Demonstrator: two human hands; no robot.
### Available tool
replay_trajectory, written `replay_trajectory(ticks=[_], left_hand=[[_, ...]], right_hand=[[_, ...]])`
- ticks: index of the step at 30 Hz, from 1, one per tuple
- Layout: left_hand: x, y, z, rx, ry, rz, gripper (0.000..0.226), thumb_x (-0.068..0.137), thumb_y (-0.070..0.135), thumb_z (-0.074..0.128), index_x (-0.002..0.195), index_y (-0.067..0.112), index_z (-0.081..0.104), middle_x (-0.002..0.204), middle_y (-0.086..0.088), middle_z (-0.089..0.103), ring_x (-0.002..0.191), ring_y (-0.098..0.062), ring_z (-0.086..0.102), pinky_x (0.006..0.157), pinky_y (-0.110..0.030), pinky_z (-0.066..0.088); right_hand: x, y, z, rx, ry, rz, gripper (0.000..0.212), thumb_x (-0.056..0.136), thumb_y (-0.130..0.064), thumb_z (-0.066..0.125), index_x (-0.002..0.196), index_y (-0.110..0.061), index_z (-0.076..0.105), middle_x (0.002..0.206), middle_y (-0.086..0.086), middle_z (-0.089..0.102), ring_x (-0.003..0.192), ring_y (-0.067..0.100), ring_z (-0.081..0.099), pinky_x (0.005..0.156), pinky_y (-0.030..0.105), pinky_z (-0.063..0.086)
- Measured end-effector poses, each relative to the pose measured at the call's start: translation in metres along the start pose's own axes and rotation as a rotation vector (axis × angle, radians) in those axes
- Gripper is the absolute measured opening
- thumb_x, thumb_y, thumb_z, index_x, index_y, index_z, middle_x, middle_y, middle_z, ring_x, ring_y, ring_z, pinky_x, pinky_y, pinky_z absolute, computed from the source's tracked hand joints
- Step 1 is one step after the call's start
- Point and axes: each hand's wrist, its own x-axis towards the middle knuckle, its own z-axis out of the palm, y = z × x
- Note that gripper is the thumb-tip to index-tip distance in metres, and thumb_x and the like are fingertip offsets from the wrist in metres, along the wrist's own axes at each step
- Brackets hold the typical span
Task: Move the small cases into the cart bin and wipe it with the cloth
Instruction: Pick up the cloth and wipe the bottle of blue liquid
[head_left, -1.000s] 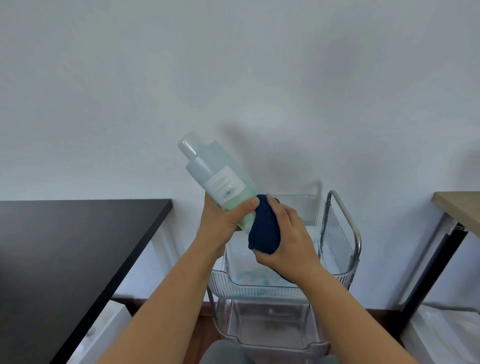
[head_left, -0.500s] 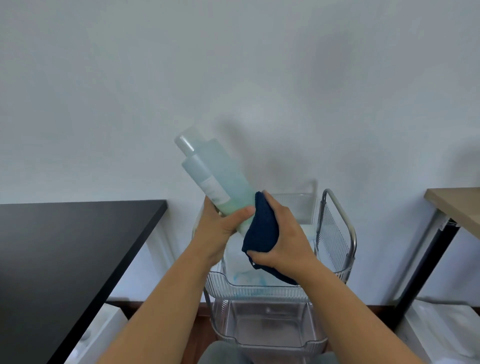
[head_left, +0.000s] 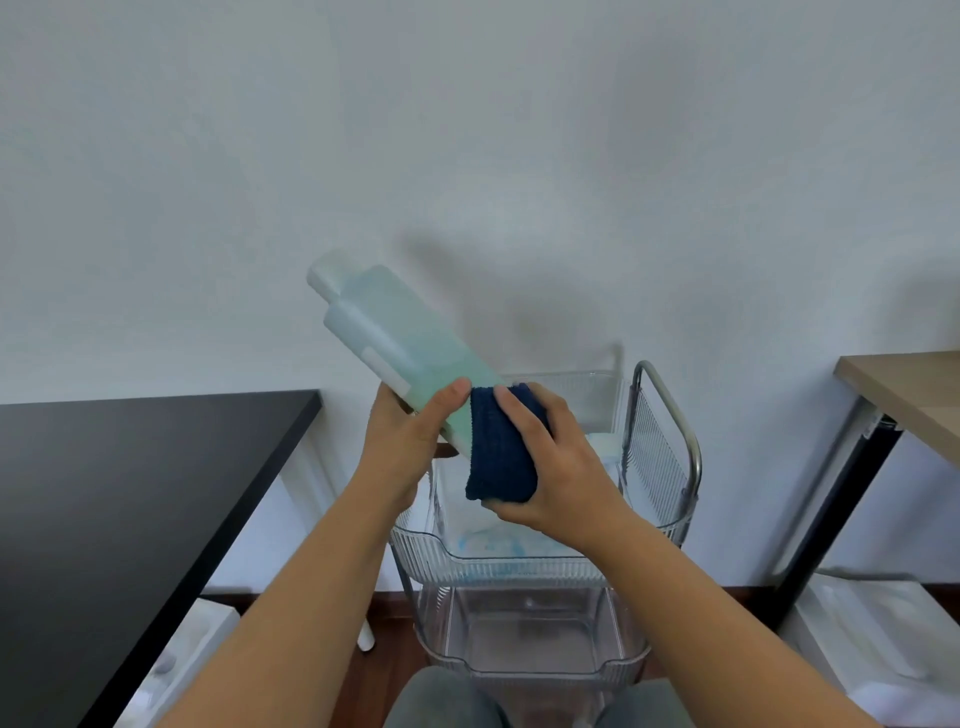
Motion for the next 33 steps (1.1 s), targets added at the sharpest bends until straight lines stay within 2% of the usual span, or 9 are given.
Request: replay_trajectory(ticks=[8,13,16,21,25,28,30,33], left_hand=[[0.014,0.009,-0.003,0.088,-0.065,-0.047,0.028,0.069,0.053,0.074,0.093,0.039,0.069,0.092,0.002,0.076,0.076,-0.017,0.074,0.058,-0.034,0.058],[0.014,0.008,0.000,0.097,-0.069,-0.047,0.044,0.070,0.052,0.074,0.106,0.028,0.066,0.095,0.000,0.076,0.080,-0.022,0.074,0.059,-0.035,0.059],[0.015,0.009,0.000,0.097,-0.076,-0.054,0.046,0.070,0.051,0.074,0.108,0.027,0.066,0.095,0.000,0.076,0.080,-0.021,0.075,0.057,-0.032,0.057],[0.019,0.017,-0.005,0.123,-0.104,-0.064,0.026,0.069,0.054,0.073,0.092,0.042,0.069,0.092,0.005,0.077,0.075,-0.013,0.074,0.055,-0.029,0.056],[0.020,0.024,-0.011,0.159,-0.141,-0.090,0.042,0.067,0.057,0.072,0.103,0.036,0.066,0.095,0.006,0.077,0.077,-0.014,0.074,0.059,-0.031,0.058],[0.021,0.030,-0.019,0.153,-0.170,-0.118,0.055,0.066,0.057,0.071,0.113,0.030,0.064,0.100,0.004,0.076,0.083,-0.018,0.074,0.061,-0.032,0.058],[0.021,0.033,-0.024,0.132,-0.179,-0.130,0.059,0.065,0.058,0.070,0.115,0.028,0.064,0.101,0.002,0.076,0.083,-0.019,0.074,0.061,-0.031,0.058],[0.020,0.034,-0.028,0.098,-0.169,-0.122,0.053,0.068,0.052,0.072,0.114,0.027,0.063,0.099,0.004,0.077,0.081,-0.017,0.075,0.059,-0.029,0.057]], right_hand=[[0.003,0.001,0.005,-0.015,-0.032,-0.053,0.108,0.063,-0.036,0.087,0.148,-0.026,0.021,0.147,0.011,0.022,0.126,0.033,0.043,0.093,0.049,0.053],[0.000,0.006,0.009,-0.041,-0.017,-0.069,0.105,0.063,-0.026,0.089,0.146,-0.029,0.024,0.148,0.012,0.023,0.124,0.036,0.046,0.086,0.049,0.056],[0.000,0.009,0.007,-0.047,-0.008,-0.084,0.103,0.062,-0.023,0.089,0.144,-0.030,0.026,0.148,0.013,0.024,0.124,0.035,0.047,0.085,0.049,0.056],[0.005,0.012,0.001,-0.049,-0.016,-0.126,0.097,0.065,-0.012,0.086,0.142,-0.031,0.030,0.147,0.013,0.026,0.120,0.038,0.050,0.080,0.051,0.056],[0.007,0.013,-0.006,-0.061,-0.061,-0.162,0.085,0.076,-0.005,0.077,0.141,-0.036,0.031,0.148,0.015,0.032,0.116,0.035,0.054,0.074,0.048,0.057],[0.008,0.012,-0.015,-0.062,-0.082,-0.193,0.084,0.077,0.004,0.071,0.141,-0.035,0.032,0.149,0.013,0.038,0.108,0.034,0.060,0.068,0.044,0.058],[0.007,0.009,-0.019,-0.009,-0.066,-0.189,0.083,0.077,0.007,0.069,0.142,-0.034,0.035,0.148,0.008,0.042,0.108,0.033,0.061,0.072,0.041,0.058],[0.003,0.003,-0.024,0.173,-0.053,-0.093,0.081,0.079,0.006,0.068,0.143,-0.034,0.039,0.148,-0.004,0.041,0.118,0.027,0.058,0.086,0.033,0.055]])
